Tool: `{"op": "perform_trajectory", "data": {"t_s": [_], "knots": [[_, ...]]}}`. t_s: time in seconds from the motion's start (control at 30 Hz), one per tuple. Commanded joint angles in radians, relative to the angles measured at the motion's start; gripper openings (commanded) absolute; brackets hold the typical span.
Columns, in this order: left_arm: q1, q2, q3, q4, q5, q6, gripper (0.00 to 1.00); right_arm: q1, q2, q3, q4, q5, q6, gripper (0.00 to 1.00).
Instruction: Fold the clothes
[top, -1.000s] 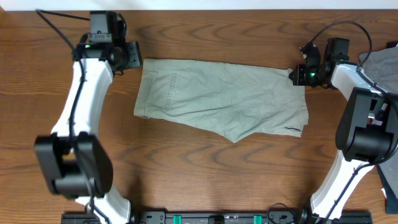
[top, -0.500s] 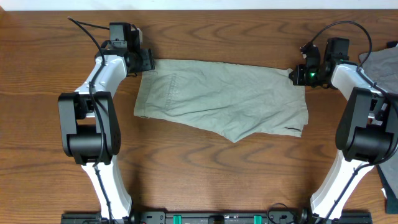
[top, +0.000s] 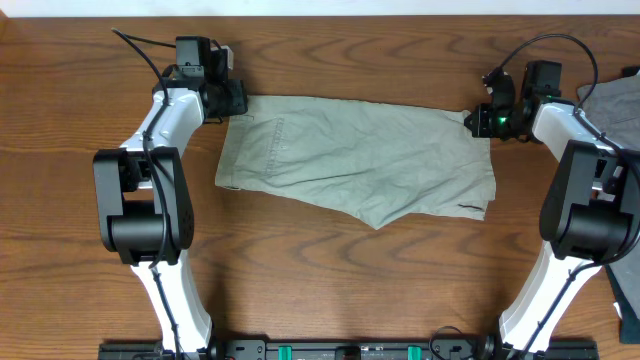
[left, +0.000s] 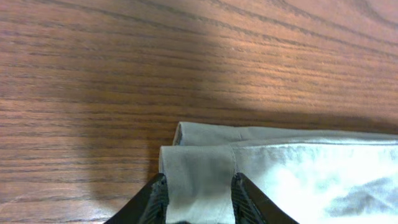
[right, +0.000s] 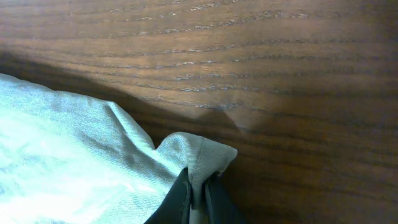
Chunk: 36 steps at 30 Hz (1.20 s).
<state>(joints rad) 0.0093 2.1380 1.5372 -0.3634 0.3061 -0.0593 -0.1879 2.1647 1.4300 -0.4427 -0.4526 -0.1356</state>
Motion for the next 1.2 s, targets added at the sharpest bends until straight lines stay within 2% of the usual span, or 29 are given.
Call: {"op": "perform_trajectory", "data": {"t_s": [0.0, 0.13, 0.53, 0.6, 0.7, 1.17], "knots": [[0.002, 0.003, -0.004, -0.009, 0.014, 0.008, 0.37, -0.008, 0.023, -0.003, -0.003, 0.001, 0.0, 0.07], [0.002, 0.024, -0.01, -0.009, 0.011, 0.05, 0.43, -0.008, 0.023, -0.003, -0.003, 0.004, 0.0, 0.07], [0.002, 0.035, -0.01, -0.001, -0.011, 0.051, 0.43, -0.008, 0.023, -0.003, -0.011, 0.004, 0.0, 0.07], [0.005, 0.035, -0.01, 0.0, -0.031, 0.051, 0.5, -0.008, 0.023, -0.003, -0.014, 0.005, 0.0, 0.07], [0.008, 0.035, -0.01, 0.003, -0.091, 0.051, 0.5, -0.008, 0.023, -0.003, -0.017, 0.013, 0.0, 0.08], [0.011, 0.051, -0.01, 0.022, -0.045, 0.051, 0.5, -0.008, 0.023, -0.003, -0.021, 0.037, 0.0, 0.09]]}}
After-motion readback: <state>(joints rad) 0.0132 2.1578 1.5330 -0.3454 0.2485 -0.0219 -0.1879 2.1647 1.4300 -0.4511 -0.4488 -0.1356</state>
